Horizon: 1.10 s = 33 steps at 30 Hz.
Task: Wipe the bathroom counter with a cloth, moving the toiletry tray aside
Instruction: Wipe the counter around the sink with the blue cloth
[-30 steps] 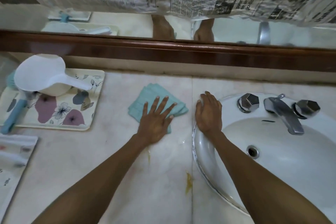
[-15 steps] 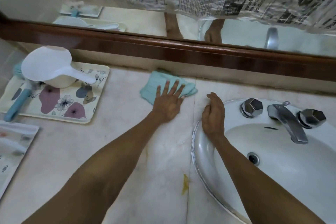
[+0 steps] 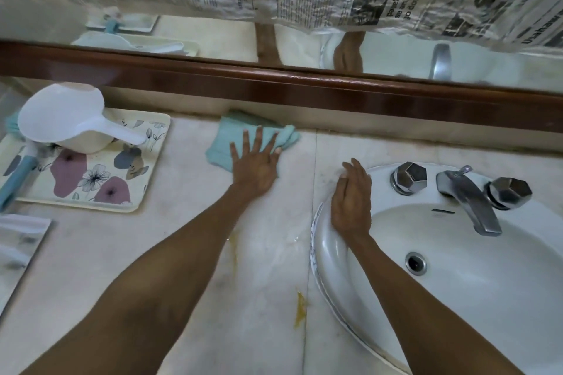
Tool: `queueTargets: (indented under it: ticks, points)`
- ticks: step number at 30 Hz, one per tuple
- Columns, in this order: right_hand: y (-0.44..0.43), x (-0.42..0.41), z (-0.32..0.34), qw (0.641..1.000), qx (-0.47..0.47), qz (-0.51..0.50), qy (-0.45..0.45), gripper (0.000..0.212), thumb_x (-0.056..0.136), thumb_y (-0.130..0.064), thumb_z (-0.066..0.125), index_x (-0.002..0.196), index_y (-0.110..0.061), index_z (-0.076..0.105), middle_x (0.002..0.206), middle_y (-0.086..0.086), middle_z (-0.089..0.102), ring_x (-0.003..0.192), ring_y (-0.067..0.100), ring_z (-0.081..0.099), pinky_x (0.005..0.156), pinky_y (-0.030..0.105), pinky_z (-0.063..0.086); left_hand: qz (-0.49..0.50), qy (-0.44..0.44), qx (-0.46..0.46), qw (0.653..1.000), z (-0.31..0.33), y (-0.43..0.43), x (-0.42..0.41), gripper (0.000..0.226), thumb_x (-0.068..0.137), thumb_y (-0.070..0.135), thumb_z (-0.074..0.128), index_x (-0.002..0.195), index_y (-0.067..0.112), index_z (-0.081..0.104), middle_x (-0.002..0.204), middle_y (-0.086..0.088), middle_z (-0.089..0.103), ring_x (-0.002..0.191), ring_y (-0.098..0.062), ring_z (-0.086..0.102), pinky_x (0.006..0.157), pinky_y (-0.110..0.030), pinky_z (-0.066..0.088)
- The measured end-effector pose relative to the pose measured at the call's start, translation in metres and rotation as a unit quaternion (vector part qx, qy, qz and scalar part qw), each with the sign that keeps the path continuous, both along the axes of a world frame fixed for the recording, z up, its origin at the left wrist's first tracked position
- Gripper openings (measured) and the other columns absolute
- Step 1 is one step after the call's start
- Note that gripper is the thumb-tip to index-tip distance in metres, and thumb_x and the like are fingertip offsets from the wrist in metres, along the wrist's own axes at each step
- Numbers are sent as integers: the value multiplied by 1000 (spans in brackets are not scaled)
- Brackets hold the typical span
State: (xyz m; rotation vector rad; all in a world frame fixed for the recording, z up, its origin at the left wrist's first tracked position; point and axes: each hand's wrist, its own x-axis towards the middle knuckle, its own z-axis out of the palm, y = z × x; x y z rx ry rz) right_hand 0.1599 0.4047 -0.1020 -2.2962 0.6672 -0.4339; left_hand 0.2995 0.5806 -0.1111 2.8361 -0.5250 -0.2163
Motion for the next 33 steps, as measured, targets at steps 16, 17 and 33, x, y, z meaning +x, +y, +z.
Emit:
queueTargets:
  ticks: [16,17,33]
  points:
    - [1,0,3,995,63,-49,-59,36,103,-20,33,127,-9,57,142,6,54,136,21,45,115,45,33,-234,-29,20,972,1,3,-72,50,104,51,20,154,45,21,166,8,14,154,-20,10,120,-52,8]
    - [0,-1,2,995,64,-50,-61,37,103,-21,32,127,-9,57,143,6,54,136,20,45,115,45,33,-206,-18,20,978,2,-12,-61,51,104,52,18,154,45,19,166,7,13,154,-21,9,120,-53,7]
    - [6,-2,5,1000,-2,-3,19,51,101,-33,24,130,-7,57,145,8,52,139,20,40,124,38,14,-333,12,25,943,7,46,-83,49,105,52,20,154,46,17,166,9,9,154,-19,6,122,-49,7]
